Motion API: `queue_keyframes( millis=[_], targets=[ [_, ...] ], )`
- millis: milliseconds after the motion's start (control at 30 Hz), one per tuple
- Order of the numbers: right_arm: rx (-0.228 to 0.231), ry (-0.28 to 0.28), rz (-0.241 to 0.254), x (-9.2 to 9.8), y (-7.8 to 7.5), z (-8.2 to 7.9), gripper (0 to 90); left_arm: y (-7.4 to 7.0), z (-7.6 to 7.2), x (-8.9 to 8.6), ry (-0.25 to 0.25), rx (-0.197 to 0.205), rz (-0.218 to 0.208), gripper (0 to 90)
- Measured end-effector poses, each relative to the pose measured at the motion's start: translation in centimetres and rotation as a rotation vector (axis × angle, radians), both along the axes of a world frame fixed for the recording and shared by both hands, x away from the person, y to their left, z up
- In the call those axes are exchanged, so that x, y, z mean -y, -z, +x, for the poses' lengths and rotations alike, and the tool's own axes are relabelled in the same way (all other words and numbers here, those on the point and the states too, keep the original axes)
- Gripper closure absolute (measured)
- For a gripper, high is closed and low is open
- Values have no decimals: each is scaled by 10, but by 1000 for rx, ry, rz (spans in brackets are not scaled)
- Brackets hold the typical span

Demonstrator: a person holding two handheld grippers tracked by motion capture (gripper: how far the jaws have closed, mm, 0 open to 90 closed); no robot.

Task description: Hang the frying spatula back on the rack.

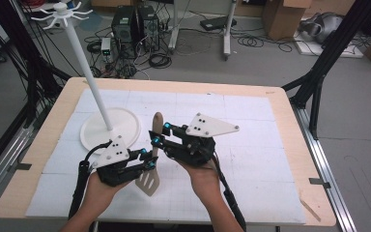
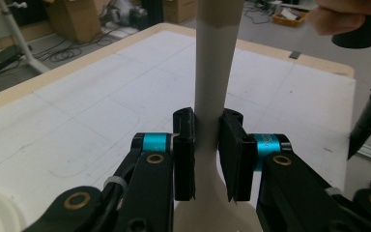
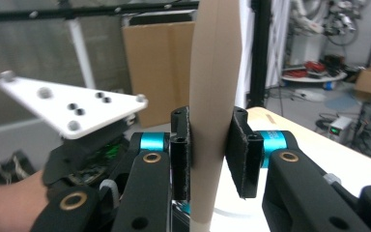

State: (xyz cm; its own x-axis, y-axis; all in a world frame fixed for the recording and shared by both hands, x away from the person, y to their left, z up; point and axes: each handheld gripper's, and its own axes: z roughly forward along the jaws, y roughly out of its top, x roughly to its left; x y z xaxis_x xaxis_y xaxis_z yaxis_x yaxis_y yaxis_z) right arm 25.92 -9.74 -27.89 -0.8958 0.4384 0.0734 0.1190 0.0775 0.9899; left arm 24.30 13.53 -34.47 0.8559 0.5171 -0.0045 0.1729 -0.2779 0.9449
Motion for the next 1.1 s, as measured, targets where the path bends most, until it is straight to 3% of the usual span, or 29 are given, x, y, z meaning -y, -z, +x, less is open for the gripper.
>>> queue_keyframes(
  millis=[133, 233, 367, 533, 667, 767, 900, 933, 1000, 1100],
  targets=[
    [25, -42, -19, -2, -7, -2, 737, -2, 1, -5, 48, -6, -43, 745],
    [28, -65, -24, -2, -8, -1, 737, -5, 4, -10, 91, -29, -111, 611],
    [29, -105, -16, -1, -8, -1, 736, -7, 8, -13, 139, -35, -103, 498],
    [25, -189, -22, -3, -7, 0, 736, -9, 12, -12, 265, -49, -119, 540],
    [28, -232, -24, -4, -6, 0, 735, -8, 14, -13, 295, -64, -135, 676],
    [18, -252, -12, -3, -4, 1, 735, -8, 14, -14, 307, -61, -128, 758],
    [3, -235, 6, 0, 0, 3, 709, -8, 13, -11, 286, -61, -108, 775],
    [24, -210, 15, 2, 2, 2, 604, -8, 13, -11, 279, -66, -109, 777],
    [2, -162, 37, 7, 3, 2, 405, -8, 13, -12, 255, -62, -112, 778],
    [11, -130, 51, 20, 4, 1, 330, -10, 15, -17, 200, -64, -106, 779]
  ],
)
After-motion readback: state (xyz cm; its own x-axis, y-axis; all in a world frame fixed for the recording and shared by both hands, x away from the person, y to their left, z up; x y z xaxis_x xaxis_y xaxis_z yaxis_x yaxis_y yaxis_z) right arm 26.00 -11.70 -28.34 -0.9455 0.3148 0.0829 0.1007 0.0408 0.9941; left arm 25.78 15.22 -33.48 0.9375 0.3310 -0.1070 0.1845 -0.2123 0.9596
